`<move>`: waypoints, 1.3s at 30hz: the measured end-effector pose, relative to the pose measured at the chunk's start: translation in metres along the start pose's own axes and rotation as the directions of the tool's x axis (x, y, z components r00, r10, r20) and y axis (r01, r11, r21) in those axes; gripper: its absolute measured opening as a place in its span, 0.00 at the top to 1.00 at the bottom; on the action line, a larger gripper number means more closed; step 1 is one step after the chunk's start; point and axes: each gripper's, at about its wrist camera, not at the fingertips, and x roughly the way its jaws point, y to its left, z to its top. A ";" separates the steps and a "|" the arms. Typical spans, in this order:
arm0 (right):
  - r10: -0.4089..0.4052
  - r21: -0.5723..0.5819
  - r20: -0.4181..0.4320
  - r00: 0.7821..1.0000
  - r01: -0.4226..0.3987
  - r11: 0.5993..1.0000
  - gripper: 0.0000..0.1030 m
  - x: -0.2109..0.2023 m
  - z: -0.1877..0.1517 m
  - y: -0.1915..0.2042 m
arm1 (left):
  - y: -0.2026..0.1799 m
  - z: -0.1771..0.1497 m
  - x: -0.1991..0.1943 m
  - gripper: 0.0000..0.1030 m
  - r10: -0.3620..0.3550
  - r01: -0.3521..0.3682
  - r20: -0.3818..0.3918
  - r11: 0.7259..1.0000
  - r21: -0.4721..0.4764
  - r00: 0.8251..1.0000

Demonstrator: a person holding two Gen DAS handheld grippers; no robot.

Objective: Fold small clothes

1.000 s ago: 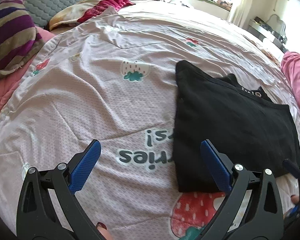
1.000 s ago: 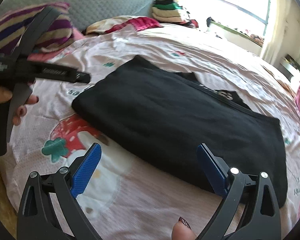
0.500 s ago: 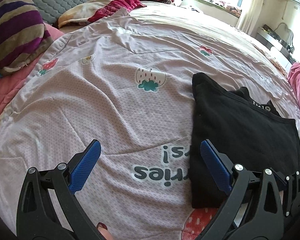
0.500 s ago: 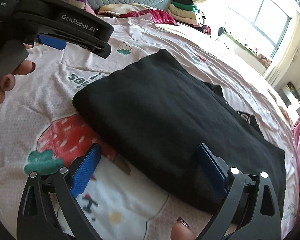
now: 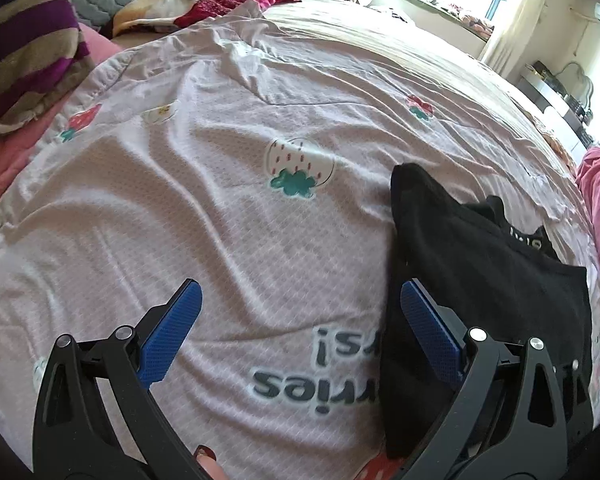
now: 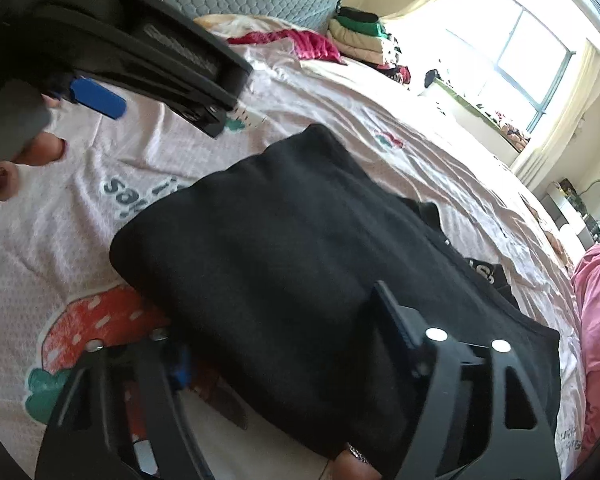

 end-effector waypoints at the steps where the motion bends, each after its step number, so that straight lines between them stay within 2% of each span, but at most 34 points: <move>1: 0.012 0.013 0.012 1.000 -0.012 1.000 0.43 -0.002 -0.001 -0.003 | -0.002 0.002 0.001 0.09 -0.010 0.010 -0.003 1.000 -0.003 1.000; 5: 0.045 0.054 0.048 0.998 -0.047 0.997 0.65 -0.012 -0.005 -0.011 | -0.014 0.011 0.005 0.09 -0.073 0.073 -0.026 0.997 -0.001 0.997; 8: 0.049 0.093 0.078 0.996 -0.057 0.994 0.76 -0.020 -0.007 -0.019 | -0.024 0.019 0.009 0.09 -0.107 0.107 -0.039 0.994 0.000 0.994; 13: 0.052 0.179 0.116 0.992 -0.072 0.981 0.84 -0.033 -0.013 -0.034 | -0.045 0.025 0.022 0.09 -0.213 0.215 -0.095 0.976 0.011 0.972; 20: 0.056 0.254 0.152 0.987 -0.094 0.963 0.92 -0.048 -0.022 -0.046 | -0.072 0.026 0.030 0.10 -0.260 0.267 -0.131 0.963 0.034 0.957; 21: 0.058 0.262 0.154 0.986 -0.097 0.960 0.92 -0.050 -0.023 -0.047 | -0.074 0.026 0.031 0.12 -0.283 0.288 -0.134 0.957 0.020 0.950; 23: 0.059 0.274 0.158 0.986 -0.101 0.956 0.93 -0.054 -0.025 -0.050 | -0.078 0.026 0.031 0.26 -0.318 0.321 -0.139 0.947 0.001 0.938; 25: 0.059 0.286 0.162 0.985 -0.104 0.953 0.93 -0.057 -0.026 -0.051 | -0.085 0.025 0.029 0.50 -0.334 0.337 -0.142 0.941 0.001 0.932; 26: 0.062 0.290 0.163 0.985 -0.108 0.951 0.93 -0.058 -0.026 -0.052 | -0.088 0.025 0.028 0.57 -0.343 0.347 -0.140 0.938 0.002 0.929; 27: 0.066 0.299 0.164 0.984 -0.113 0.948 0.93 -0.058 -0.027 -0.054 | -0.091 0.024 0.026 0.71 -0.360 0.363 -0.137 0.932 0.000 0.923; 28: 0.067 0.303 0.167 0.984 -0.116 0.946 0.93 -0.059 -0.028 -0.054 | -0.093 0.023 0.025 0.80 -0.364 0.368 -0.136 0.930 0.002 0.921; 32: 0.067 0.338 0.180 0.981 -0.126 0.933 0.93 -0.066 -0.031 -0.058 | -0.105 0.021 0.015 0.87 -0.347 0.353 -0.114 0.935 0.041 0.931; 39: 0.044 0.403 0.220 0.975 -0.131 0.906 0.94 -0.085 -0.041 -0.070 | -0.126 0.020 -0.009 0.87 -0.340 0.347 -0.083 0.933 0.092 0.937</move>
